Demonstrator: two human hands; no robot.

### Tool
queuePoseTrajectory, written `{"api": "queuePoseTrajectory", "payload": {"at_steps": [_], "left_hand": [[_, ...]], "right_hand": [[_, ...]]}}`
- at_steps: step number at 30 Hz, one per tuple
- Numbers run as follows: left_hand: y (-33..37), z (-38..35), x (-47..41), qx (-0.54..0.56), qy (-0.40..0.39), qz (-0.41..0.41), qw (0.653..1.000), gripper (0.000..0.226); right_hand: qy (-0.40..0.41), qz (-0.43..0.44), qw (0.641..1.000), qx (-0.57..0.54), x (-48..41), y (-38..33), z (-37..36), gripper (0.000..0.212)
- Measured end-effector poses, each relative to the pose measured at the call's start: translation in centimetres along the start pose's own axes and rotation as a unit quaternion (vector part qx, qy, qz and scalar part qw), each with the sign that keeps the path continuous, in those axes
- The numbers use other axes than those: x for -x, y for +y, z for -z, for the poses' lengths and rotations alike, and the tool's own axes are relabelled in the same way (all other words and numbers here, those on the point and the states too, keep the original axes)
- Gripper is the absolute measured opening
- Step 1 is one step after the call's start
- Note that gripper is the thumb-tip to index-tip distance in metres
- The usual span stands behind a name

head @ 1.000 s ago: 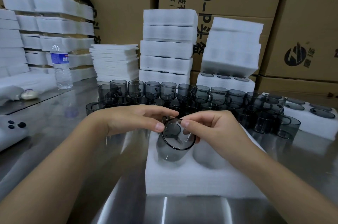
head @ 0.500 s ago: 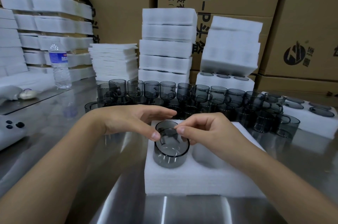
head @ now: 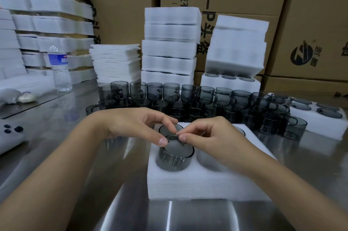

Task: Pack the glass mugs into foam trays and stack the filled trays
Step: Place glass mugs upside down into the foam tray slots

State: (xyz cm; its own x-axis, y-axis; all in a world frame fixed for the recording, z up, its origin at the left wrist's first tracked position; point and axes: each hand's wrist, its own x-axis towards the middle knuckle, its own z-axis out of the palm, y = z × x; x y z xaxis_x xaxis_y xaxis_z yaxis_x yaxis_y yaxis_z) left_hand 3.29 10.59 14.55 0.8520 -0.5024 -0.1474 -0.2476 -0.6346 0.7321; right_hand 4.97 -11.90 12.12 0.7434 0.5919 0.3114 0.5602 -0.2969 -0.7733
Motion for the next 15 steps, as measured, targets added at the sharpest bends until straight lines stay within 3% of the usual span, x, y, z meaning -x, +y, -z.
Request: {"api": "queuePoseTrajectory", "payload": {"at_steps": [3,7,15], "left_hand": [[0.13,-0.05,0.23,-0.007,-0.005,0.018,1.000,0.065],[0.26,-0.07,0.25,-0.106,-0.021,0.093,0.990,0.092],[-0.38,-0.03,-0.09,-0.103,-0.022,0.100,0.989,0.099]], "right_hand": [[-0.005,0.022,0.998,0.052,0.07,0.04,-0.17,0.007],[-0.035,0.059,0.989,0.134,0.35,-0.10,-0.67,0.006],[-0.034,0.067,0.986,0.147,0.32,-0.12,-0.67,0.012]]}}
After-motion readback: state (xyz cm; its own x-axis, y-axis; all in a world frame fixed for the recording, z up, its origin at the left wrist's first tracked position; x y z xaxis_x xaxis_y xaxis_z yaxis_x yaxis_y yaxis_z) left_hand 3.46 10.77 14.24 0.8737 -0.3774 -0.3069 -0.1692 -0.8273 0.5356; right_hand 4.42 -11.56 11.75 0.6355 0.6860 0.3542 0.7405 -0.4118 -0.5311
